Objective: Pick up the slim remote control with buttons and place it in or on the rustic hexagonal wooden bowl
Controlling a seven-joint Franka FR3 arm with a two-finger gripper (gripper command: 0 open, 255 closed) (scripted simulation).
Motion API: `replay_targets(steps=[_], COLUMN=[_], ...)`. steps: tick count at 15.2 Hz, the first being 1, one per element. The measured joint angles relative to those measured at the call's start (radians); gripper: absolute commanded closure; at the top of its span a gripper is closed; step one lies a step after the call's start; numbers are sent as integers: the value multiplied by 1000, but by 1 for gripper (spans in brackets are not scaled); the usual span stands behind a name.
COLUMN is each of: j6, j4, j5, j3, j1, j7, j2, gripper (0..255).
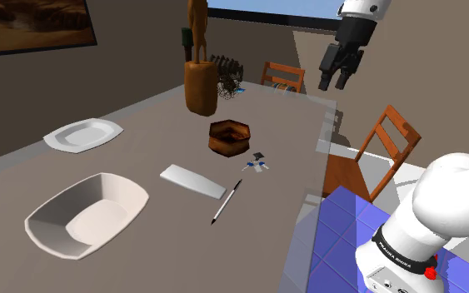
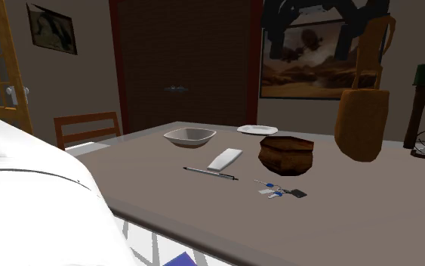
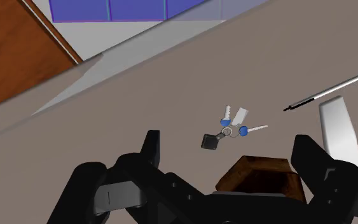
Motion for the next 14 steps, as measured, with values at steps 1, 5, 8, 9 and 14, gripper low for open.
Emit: replay_targets(steps=[1, 5, 8, 9, 14], j6=[0, 72, 152, 179, 297], j4=[0, -23, -37, -34, -30], j5=[0, 20, 31, 36, 46], j3=[0, 46, 83, 99, 165], j1=[0, 27, 49, 57, 92], j7=[0, 13, 16, 21, 36], j2=[0, 47, 112, 141, 259], gripper=[0, 0, 0, 0, 0])
